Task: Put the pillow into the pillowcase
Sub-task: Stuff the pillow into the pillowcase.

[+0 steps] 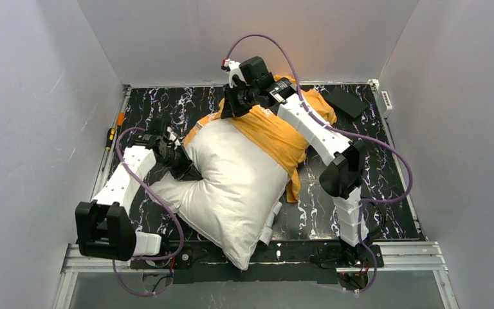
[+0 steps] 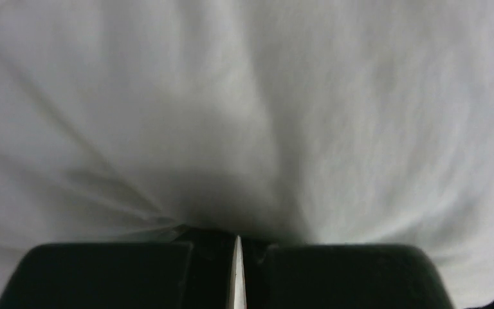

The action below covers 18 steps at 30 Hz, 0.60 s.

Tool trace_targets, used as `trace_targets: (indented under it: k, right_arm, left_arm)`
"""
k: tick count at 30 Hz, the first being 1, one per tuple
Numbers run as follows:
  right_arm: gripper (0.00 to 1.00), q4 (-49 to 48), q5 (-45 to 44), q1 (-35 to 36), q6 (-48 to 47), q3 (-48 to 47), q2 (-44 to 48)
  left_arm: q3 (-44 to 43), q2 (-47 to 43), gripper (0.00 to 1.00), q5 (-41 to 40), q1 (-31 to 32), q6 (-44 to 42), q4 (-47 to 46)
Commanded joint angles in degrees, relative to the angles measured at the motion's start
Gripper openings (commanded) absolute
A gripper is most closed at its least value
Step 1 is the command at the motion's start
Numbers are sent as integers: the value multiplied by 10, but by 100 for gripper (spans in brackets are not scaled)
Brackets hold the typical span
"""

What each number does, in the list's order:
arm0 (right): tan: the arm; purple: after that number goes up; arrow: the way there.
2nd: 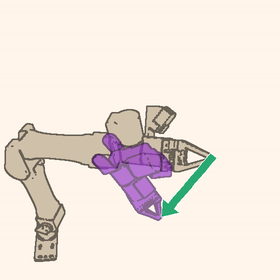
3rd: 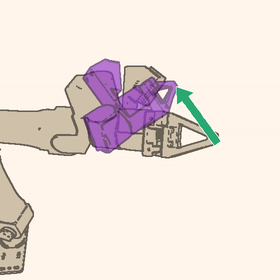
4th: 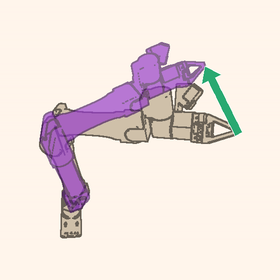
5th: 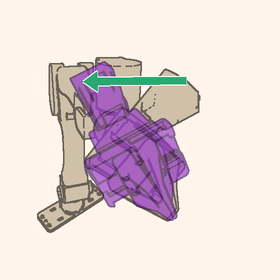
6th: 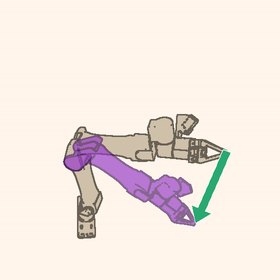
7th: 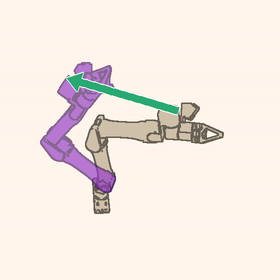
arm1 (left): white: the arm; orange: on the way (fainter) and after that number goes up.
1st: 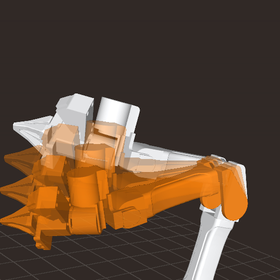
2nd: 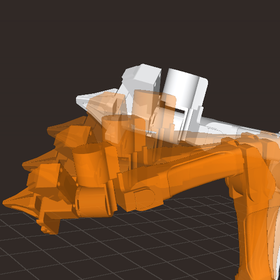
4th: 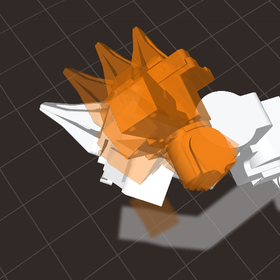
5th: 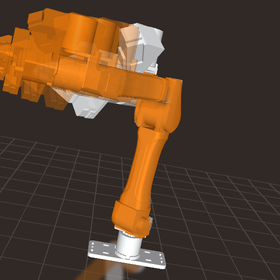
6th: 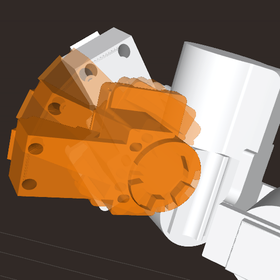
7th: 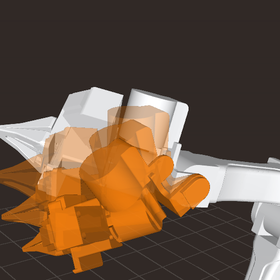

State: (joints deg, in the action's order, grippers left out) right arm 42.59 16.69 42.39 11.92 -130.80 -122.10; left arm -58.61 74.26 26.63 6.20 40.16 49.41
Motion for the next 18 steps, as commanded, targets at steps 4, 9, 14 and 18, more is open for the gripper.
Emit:
trace_targets:
  k: [4, 9, 14, 18]
  right_arm:
    - [1, -125, 212, 11, 136, 84, 125]
    - [1, -231, 292, 45, 236, 174, 160]
    - [1, -407, 327, 80, 410, 319, 211]
    - [1, -612, 345, 84, 602, 452, 253]
  left_arm:
    - [-84, 92, 0, 22, 77, 63, -80]
    - [-125, 138, 0, 18, 98, 128, -146]
    - [-201, 202, 0, 11, 101, 146, -164]
    - [-283, 259, 0, 19, 92, 147, -155]
